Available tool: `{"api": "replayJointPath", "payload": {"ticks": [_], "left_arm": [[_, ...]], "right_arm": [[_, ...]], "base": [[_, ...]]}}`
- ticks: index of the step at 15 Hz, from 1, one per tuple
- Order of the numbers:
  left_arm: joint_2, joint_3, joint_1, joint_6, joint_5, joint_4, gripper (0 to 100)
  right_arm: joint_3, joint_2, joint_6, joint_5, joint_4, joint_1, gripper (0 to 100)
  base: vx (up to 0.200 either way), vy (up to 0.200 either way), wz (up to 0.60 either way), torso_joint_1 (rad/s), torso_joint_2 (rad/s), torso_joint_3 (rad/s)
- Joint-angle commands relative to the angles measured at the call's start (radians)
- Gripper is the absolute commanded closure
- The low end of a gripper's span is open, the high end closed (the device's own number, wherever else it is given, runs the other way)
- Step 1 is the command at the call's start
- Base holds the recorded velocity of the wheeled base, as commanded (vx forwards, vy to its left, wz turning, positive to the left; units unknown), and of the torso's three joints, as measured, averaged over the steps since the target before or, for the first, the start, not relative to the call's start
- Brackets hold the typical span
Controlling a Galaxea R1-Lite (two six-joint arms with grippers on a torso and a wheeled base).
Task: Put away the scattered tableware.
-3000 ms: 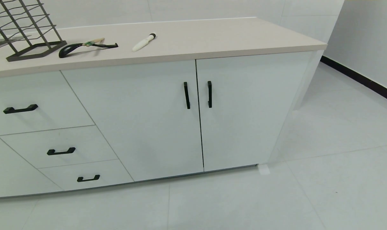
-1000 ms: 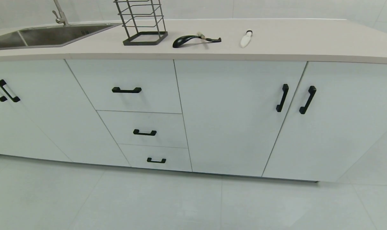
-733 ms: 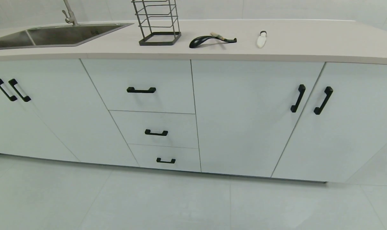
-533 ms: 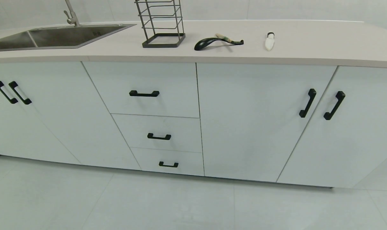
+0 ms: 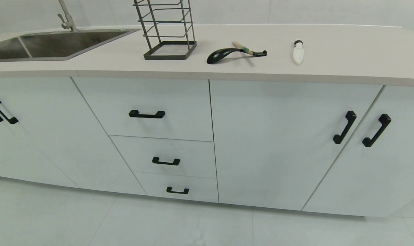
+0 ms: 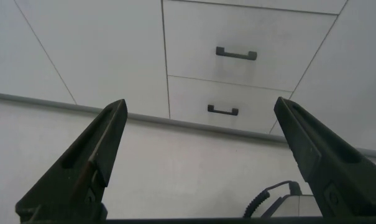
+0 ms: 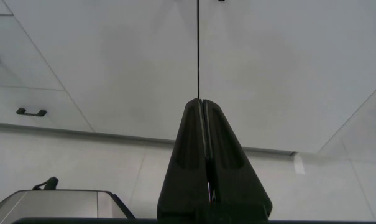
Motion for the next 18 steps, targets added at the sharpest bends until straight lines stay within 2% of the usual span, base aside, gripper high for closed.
{"api": "replayJointPath", "payload": {"ticks": [1,7,16,18], "left_arm": [[0.0,0.0,0.0,0.0,0.0,0.0,0],[0.0,0.0,0.0,-0.001,0.0,0.0,0],[0.0,0.0,0.0,0.0,0.0,0.0,0],[0.0,0.0,0.0,0.0,0.0,0.0,0]], "right_arm": [[0.0,0.001,0.0,-0.003,0.0,0.0,100],[0.0,0.001,0.0,-0.003,0.0,0.0,100],[0.0,0.001,0.0,-0.003,0.0,0.0,100],[0.0,0.001,0.0,-0.003,0.0,0.0,100]], "base": [[0.0,0.2,0.0,-0.002,0.0,0.007],[0.0,0.2,0.0,0.002,0.0,0.002],[0.0,0.0,0.0,0.0,0.0,0.0],[0.0,-0.1,0.0,0.001,0.0,-0.001]]}}
